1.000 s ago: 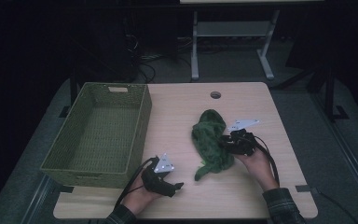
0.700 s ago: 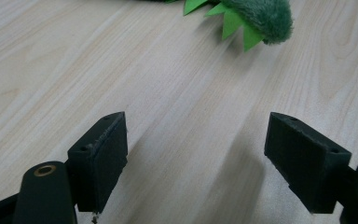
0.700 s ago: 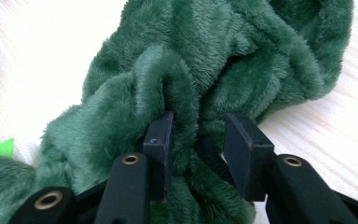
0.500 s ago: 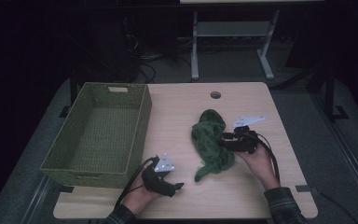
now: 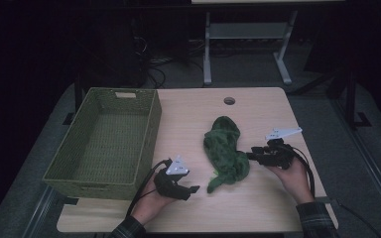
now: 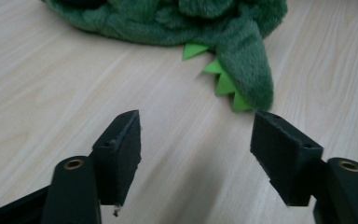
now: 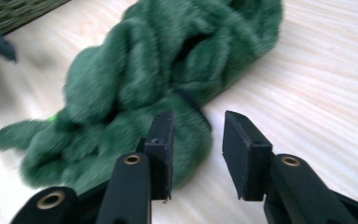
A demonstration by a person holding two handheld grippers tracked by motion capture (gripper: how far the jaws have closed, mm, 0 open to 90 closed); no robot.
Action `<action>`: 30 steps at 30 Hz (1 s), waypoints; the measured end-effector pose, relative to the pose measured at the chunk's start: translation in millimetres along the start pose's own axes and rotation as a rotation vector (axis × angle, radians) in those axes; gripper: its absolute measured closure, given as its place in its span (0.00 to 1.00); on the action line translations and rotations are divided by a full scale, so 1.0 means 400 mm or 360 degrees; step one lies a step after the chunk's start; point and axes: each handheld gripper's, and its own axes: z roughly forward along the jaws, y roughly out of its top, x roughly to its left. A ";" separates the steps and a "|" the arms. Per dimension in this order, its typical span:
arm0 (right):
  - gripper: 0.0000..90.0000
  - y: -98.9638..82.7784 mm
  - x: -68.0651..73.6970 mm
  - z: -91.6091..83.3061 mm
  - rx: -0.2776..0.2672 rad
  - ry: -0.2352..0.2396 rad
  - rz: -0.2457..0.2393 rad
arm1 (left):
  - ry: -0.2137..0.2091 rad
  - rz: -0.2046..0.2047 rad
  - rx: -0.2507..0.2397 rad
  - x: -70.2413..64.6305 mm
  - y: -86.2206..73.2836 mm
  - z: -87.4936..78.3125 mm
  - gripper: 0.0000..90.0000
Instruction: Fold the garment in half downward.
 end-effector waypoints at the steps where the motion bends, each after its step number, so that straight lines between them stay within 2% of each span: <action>1: 0.71 -0.008 0.006 -0.001 0.0001 0.0027 -0.0019 | -0.0004 0.0000 -0.0003 0.002 0.002 0.001 0.39; 2: 0.71 -0.012 0.013 -0.001 0.0005 0.0040 -0.0024 | -0.0005 0.0005 -0.0003 0.003 0.007 0.002 0.39; 5: 0.73 -0.023 0.048 0.002 0.0025 0.0114 -0.0103 | -0.0018 -0.0005 -0.0010 0.006 0.020 0.005 0.42; 6: 0.73 -0.024 0.056 0.001 0.0021 0.0107 -0.0128 | -0.0018 -0.0005 -0.0010 0.006 0.020 0.005 0.44; 7: 0.72 -0.029 0.070 -0.001 0.0020 0.0095 -0.0153 | -0.0028 0.0012 -0.0021 0.005 0.037 0.008 0.45; 8: 0.72 -0.031 0.074 -0.004 0.0027 0.0090 -0.0147 | -0.0036 0.0026 -0.0035 0.005 0.046 0.010 0.46; 12: 0.69 -0.042 0.074 -0.023 0.0009 0.0078 -0.0143 | -0.0071 0.0059 -0.0071 0.004 0.090 0.023 0.53; 14: 0.69 -0.046 0.072 -0.031 -0.0015 0.0075 -0.0141 | -0.0080 0.0068 -0.0073 0.005 0.102 0.028 0.58; 15: 0.68 -0.055 0.067 -0.041 -0.0015 0.0062 -0.0111 | -0.0092 0.0085 -0.0078 0.005 0.124 0.040 0.60; 19: 0.65 -0.064 0.052 -0.047 -0.0017 0.0040 -0.0095 | -0.0123 0.0124 -0.0092 0.006 0.167 0.060 0.71; 20: 0.65 -0.064 0.052 -0.047 -0.0017 0.0040 -0.0095 | -0.0123 0.0124 -0.0092 0.006 0.167 0.060 0.74; 21: 0.63 -0.064 0.044 -0.050 -0.0021 0.0023 -0.0081 | -0.0141 0.0139 -0.0093 0.005 0.192 0.073 0.78; 27: 0.60 -0.065 0.036 -0.053 -0.0028 -0.0005 -0.0059 | -0.0213 0.0213 -0.0080 -0.011 0.253 0.118 0.93; 30: 0.59 -0.064 0.032 -0.056 -0.0030 -0.0015 -0.0065 | -0.0232 0.0257 -0.0049 -0.028 0.270 0.155 0.94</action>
